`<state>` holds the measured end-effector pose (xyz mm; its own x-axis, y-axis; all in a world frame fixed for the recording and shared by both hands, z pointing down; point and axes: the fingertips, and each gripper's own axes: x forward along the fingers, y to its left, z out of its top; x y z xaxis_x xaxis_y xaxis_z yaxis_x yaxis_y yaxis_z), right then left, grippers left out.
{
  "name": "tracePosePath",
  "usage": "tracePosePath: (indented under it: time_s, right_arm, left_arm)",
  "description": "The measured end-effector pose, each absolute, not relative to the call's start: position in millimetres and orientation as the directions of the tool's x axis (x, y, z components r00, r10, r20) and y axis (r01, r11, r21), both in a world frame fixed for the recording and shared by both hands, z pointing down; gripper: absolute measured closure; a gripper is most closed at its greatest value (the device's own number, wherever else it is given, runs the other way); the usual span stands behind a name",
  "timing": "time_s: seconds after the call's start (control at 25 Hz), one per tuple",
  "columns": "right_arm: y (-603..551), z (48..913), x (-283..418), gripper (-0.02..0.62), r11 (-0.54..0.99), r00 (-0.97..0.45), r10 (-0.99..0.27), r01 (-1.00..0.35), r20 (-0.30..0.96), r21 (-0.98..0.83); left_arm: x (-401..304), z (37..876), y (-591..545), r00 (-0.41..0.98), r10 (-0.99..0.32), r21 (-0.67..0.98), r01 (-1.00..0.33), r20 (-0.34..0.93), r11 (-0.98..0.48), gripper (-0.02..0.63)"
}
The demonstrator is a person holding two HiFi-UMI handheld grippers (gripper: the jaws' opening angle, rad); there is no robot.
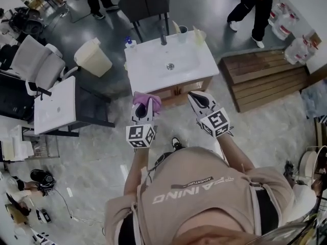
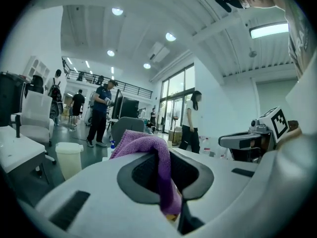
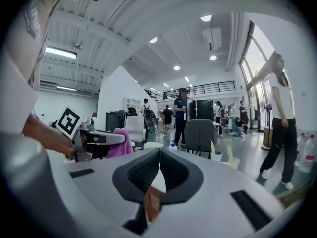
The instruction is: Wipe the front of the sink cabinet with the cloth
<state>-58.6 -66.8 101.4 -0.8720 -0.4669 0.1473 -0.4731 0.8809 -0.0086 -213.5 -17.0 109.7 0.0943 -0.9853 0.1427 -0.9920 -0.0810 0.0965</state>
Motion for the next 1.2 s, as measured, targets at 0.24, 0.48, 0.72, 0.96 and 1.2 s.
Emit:
tracePosePath:
  time_s: [0.24, 0.48, 0.72, 0.96, 1.2]
  right_arm:
    - [-80.5, 84.8, -60.1, 0.583, 0.864, -0.86, -0.495, -0.502, 0.12, -0.033]
    - [-91.9, 74.5, -58.1, 0.583, 0.853, -0.859, -0.503, -0.511, 0.097, -0.109]
    - [-110.4, 64.1, -55.3, 0.583, 0.863, -0.874, -0.48, -0.487, 0.079, -0.135]
    - [-132.6, 69.2, -35.9, 0.583, 0.859, -0.861, -0.499, -0.506, 0.099, -0.08]
    - [-150.4, 76.3, -27.1, 0.583, 0.843, -0.843, -0.529, -0.535, 0.102, -0.049]
  left_arm:
    - [-226.0, 86.3, -27.9, 0.122, -0.988, 0.081, -0.99, 0.092, -0.115, 0.569]
    - [-239.3, 80.9, -38.9, 0.109, -0.99, 0.072, -0.992, 0.094, -0.102, 0.569]
    - [-242.2, 67.9, -56.9, 0.061, -0.995, 0.08, -0.995, 0.079, -0.055, 0.569]
    - [-234.0, 63.7, -66.3, 0.007, -0.997, 0.076, -0.997, 0.079, -0.001, 0.569]
    - [-224.1, 65.8, -76.4, -0.013, -0.997, 0.101, -0.995, 0.075, 0.021, 0.569]
